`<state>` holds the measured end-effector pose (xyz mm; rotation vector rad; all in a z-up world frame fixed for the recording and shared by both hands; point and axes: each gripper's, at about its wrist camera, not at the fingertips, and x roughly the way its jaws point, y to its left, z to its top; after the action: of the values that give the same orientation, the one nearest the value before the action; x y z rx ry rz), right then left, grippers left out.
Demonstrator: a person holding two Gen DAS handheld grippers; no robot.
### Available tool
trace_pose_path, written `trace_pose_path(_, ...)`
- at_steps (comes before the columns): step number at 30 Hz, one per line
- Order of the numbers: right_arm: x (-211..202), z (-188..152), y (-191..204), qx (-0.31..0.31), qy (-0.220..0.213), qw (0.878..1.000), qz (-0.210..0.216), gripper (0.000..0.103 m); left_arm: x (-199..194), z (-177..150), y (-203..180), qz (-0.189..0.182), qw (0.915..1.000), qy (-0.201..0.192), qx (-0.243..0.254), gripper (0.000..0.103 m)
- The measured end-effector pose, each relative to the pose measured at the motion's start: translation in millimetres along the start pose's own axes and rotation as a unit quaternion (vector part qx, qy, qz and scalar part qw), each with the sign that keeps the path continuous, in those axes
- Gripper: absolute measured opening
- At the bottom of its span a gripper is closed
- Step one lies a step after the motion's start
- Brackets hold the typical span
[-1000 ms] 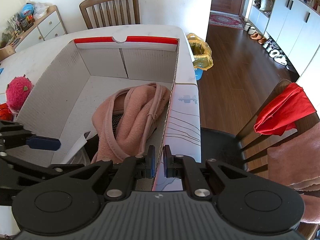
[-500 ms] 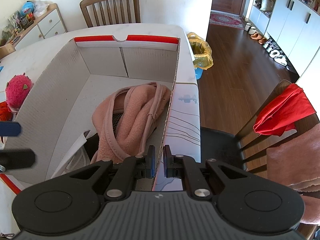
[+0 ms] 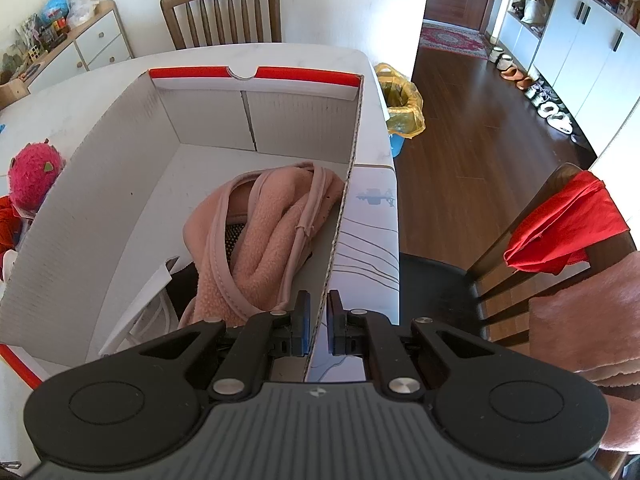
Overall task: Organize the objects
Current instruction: 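Move the left gripper to the pink fuzzy ball and grasp it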
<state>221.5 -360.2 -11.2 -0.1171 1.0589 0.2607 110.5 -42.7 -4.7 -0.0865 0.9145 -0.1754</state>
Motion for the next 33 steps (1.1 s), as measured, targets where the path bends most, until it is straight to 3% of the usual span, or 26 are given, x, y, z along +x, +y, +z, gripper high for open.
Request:
trace_pose_path(6, -0.1, -0.9, 0.0, -0.003, 0.004, 1.000, -0.005, 0.007, -6.8, -2.5, 26.9, 0.042, 0.9985, -0.021, -0.027, 0.100)
trace_pose_path(19, -0.7, 1.4, 7.5, -0.009, 0.011, 1.000, -0.017, 0.008, -0.3, -7.1, 88.3, 0.109, 0.9921, -0.029, -0.054, 0.101)
trace_pose_path(33, 3.5, 6.4, 15.6, -0.011, 0.022, 0.999, -0.031, 0.008, 57.5, 11.3, 157.0, 0.149, 0.9876, -0.023, -0.046, 0.101)
